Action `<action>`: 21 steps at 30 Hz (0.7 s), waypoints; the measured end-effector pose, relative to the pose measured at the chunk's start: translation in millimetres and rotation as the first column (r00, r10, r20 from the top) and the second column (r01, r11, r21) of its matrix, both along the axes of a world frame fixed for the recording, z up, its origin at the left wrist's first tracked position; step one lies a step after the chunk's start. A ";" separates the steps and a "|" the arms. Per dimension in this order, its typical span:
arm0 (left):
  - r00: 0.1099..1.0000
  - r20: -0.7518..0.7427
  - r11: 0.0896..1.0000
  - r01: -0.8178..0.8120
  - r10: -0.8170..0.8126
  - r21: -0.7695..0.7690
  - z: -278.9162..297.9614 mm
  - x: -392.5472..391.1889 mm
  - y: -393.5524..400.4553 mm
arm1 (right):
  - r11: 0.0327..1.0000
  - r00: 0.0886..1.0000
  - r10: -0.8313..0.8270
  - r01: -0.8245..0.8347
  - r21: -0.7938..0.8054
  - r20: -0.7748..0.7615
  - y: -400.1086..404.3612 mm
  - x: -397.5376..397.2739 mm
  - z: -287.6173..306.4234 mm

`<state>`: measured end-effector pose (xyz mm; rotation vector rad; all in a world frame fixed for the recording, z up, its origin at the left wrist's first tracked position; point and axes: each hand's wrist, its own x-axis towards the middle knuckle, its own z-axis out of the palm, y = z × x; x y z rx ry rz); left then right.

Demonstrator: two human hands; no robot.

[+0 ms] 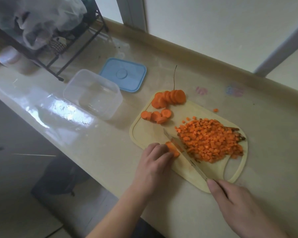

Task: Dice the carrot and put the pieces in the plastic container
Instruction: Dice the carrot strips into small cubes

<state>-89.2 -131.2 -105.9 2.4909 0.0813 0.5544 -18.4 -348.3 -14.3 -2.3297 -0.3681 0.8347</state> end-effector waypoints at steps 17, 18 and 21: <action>0.996 -0.054 0.997 0.071 -0.069 0.037 4.9 4.6 -0.5 | 0.982 0.981 0.160 -0.147 -0.116 0.110 -2.0 -2.9 -10.3; 0.997 -0.048 0.997 0.068 -0.067 0.035 4.6 4.4 -0.2 | 0.981 0.977 0.177 -0.164 -0.107 0.123 3.9 0.0 -11.2; 0.997 -0.048 0.998 0.066 -0.066 0.011 6.0 3.5 0.9 | 0.982 0.971 0.186 -0.179 -0.064 0.147 12.3 9.5 -12.6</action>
